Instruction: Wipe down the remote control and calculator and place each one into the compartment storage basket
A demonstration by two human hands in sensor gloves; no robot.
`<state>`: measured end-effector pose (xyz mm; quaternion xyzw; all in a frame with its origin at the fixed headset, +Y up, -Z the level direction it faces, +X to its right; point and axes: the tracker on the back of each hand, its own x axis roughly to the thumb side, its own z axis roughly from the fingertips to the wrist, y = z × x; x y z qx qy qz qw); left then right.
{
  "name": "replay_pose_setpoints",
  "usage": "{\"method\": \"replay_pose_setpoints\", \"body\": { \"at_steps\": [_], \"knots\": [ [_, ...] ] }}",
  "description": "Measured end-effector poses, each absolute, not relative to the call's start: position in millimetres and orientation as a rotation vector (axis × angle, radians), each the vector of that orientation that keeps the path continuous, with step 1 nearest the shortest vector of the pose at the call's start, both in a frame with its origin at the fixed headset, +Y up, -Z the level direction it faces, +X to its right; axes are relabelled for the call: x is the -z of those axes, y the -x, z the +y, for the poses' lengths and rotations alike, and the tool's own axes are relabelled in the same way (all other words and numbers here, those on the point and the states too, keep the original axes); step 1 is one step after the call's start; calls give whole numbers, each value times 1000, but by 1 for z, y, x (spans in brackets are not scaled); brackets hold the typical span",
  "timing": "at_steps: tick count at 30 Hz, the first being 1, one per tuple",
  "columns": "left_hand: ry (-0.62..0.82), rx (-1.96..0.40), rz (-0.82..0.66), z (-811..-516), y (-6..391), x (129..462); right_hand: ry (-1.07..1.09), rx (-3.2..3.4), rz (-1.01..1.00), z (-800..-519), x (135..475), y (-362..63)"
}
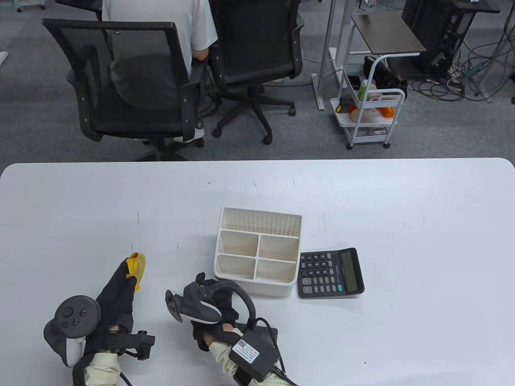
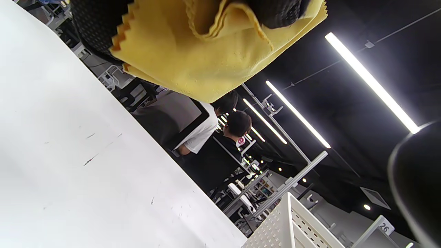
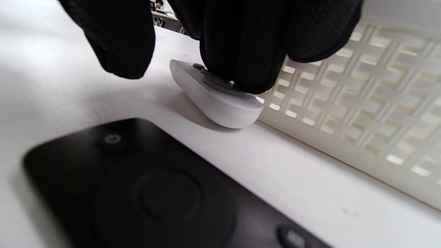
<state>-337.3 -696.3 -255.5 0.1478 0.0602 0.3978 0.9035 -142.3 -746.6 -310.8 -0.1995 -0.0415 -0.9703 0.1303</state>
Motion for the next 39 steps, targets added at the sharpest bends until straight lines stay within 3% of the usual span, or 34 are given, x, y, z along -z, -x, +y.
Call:
{"method": "replay_pose_setpoints", "body": {
  "at_steps": [15,20,30,39],
  "knots": [
    [-290,-821,138,-697,338,256,590,2784,-113,-750,311,142],
    [-281,-816,134,-697,337,258,640,2914,-65,-731,302,131],
    [-201,-864,78,-704,322,266,690,3264,366,-664,280,56],
    [-112,-973,-62,-709,296,269,859,3737,995,-681,270,8]
  ]
}}
